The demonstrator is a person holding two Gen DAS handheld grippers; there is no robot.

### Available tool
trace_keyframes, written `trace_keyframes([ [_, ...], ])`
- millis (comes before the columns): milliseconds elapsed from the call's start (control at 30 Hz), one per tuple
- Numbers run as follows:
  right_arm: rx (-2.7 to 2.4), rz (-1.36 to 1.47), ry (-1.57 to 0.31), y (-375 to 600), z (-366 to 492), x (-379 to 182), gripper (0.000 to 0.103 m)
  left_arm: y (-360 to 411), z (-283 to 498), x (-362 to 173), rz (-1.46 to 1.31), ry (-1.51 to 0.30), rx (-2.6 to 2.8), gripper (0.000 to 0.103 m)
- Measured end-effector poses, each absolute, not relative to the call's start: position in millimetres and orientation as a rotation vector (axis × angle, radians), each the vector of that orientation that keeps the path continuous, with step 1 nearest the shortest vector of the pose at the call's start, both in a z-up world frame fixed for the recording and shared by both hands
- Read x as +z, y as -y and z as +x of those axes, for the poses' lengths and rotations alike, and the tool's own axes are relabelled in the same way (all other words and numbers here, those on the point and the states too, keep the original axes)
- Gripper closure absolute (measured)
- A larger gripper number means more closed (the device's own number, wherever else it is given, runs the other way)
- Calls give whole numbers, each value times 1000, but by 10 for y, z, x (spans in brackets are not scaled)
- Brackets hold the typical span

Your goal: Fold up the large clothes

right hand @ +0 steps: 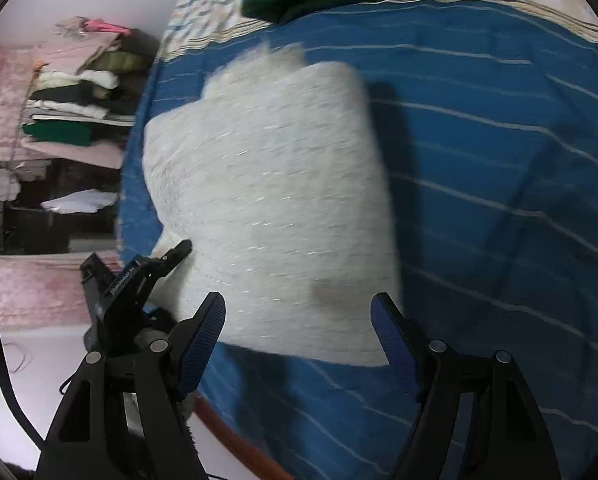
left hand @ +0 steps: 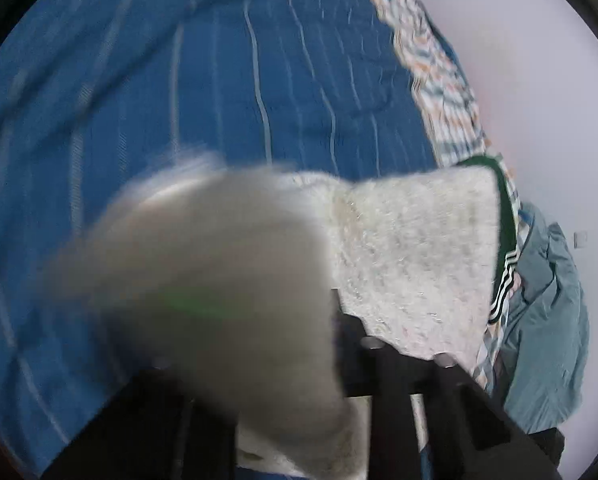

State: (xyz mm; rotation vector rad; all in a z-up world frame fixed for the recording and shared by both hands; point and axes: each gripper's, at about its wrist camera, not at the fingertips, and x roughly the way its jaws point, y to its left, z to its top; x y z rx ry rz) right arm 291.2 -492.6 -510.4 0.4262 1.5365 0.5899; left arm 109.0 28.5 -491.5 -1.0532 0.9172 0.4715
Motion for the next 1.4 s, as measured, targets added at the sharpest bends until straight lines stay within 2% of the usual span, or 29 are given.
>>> trace_keyframes([
  [100, 574, 369, -1509, 4840, 2977, -4995, 38, -149, 761, -4704, -1035, -894, 489, 89],
  [167, 580, 343, -1522, 4770, 3095, -4958, 39, -81, 639, -4687, -1017, -919, 513, 90],
  [267, 592, 300, -1551, 4648, 3249, -4923, 40, -86, 556, -4907, -1026, -976, 571, 90],
  [333, 625, 227, -1587, 4405, 3327, -4945, 50, -169, 570, -5110, -1052, -1002, 586, 87],
  [433, 611, 67, -1685, 4048, 3382, -5194, 55, -241, 555, -5206, -1063, -1022, 568, 80],
  [500, 571, -69, -1703, 3861, 3434, -5495, 54, -250, 623, -5133, -1029, -1041, 540, 79],
  [567, 552, -88, -1700, 3771, 3527, -5672, 52, -253, 555, -4951, -979, -1047, 537, 76],
  [667, 551, -100, -1772, 3746, 3641, -5605, 52, -255, 475, -4730, -842, -1105, 606, 55],
  [733, 568, -72, -1789, 3845, 3653, -5459, 52, -247, 474, -4560, -735, -1121, 664, 16],
  [800, 594, -29, -1771, 3934, 3677, -5234, 52, -236, 463, -4373, -634, -1120, 713, 8],
  [900, 629, 42, -1701, 4098, 3673, -4948, 52, -194, 709, -4235, -457, -1159, 763, 7],
  [1067, 527, -23, -1612, 4143, 3709, -4857, 51, -136, 1451, -4317, -322, -1201, 706, 7],
  [1267, 484, 33, -1649, 3976, 3849, -5140, 51, -28, 2148, -4793, -192, -1331, 619, 7],
  [1400, 468, 26, -1684, 3875, 3949, -5328, 52, -1, 2227, -4976, -129, -1363, 601, 7],
])
